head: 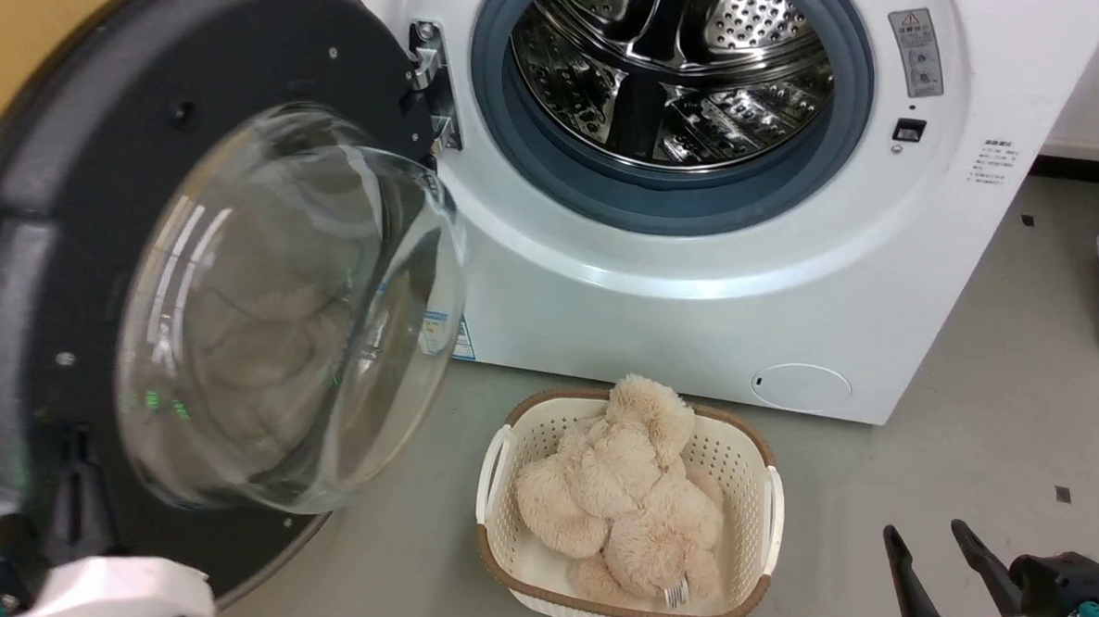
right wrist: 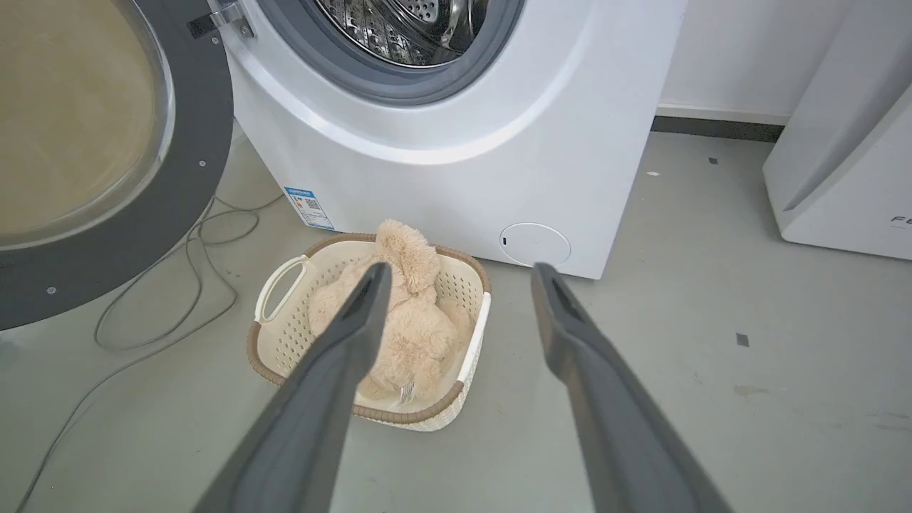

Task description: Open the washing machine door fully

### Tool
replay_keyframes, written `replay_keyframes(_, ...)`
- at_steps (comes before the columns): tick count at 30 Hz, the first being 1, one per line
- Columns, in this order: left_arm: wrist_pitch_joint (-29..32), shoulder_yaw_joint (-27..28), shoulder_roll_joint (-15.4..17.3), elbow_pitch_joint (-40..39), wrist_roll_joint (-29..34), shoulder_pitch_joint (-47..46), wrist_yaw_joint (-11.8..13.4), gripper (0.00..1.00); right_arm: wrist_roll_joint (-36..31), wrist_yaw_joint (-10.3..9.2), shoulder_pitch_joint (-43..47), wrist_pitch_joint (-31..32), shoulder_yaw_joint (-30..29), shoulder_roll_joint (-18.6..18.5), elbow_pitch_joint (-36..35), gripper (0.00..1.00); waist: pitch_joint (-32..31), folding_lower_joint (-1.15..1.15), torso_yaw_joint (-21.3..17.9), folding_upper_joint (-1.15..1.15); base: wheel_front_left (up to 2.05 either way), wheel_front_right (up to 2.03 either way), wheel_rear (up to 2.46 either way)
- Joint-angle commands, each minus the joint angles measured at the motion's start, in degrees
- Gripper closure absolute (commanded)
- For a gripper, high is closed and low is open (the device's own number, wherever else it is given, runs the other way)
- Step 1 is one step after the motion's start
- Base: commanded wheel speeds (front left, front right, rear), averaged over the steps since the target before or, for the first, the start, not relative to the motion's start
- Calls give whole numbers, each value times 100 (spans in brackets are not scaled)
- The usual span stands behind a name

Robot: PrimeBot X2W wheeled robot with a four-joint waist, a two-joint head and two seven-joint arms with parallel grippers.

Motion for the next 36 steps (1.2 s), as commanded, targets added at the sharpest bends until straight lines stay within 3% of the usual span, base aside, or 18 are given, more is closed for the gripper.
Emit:
replay_keyframes(1,-72,147,95,187,-87,-173,-22,100,-53,3,-77,-9,-22,20,-40,0,23,0,-19,0,0,0,0)
replay_keyframes(6,-229,458,209,820,-318,-491,-126,100,-137,3,-121,-18,-62,20,-65,0,66,0,-62,0,0,0,0)
replay_keyframes(7,-320,582,293,1266,-395,-668,-216,100,-154,3,-143,-13,-67,20,-81,0,73,0,-84,0,0,0,0)
replay_keyframes(16,-524,751,442,2478,-426,-1069,-548,100,-162,3,-125,-13,-55,20,-85,0,-51,0,-142,0,0,0,0)
replay_keyframes(22,-563,715,218,2427,-296,-747,-593,100,-111,3,-47,-64,-7,20,-121,0,-249,0,-205,0,0,0,0)
replay_keyframes(28,-567,588,-133,1770,-174,-8,-399,100,-133,3,-23,-60,82,20,-277,0,-387,0,-319,0,0,0,0)
replay_keyframes(29,-562,540,-191,1635,-148,124,-365,92,-132,3,-15,-61,96,20,-311,0,-406,0,-338,0,0,0,0)
replay_keyframes(30,-550,495,-244,1503,-128,241,-332,73,-143,3,-5,-67,104,20,-349,0,-426,0,-353,0,0,0,0)
replay_keyframes(31,-519,443,-281,1385,-95,352,-298,63,-140,3,7,-64,112,20,-382,0,-442,0,-366,0,0,0,0)
replay_keyframes(32,-487,399,-312,1272,-76,448,-275,30,-140,3,19,-58,129,20,-405,0,-459,0,-387,0,0,0,0)
replay_keyframes(34,-432,305,-383,1049,-32,612,-220,0,-141,3,35,-56,161,20,-452,0,-482,0,-426,0,0,0,0)
replay_keyframes(36,-388,181,-437,847,46,745,-178,0,-142,3,44,-50,180,20,-493,0,-503,0,-462,0,0,0,0)
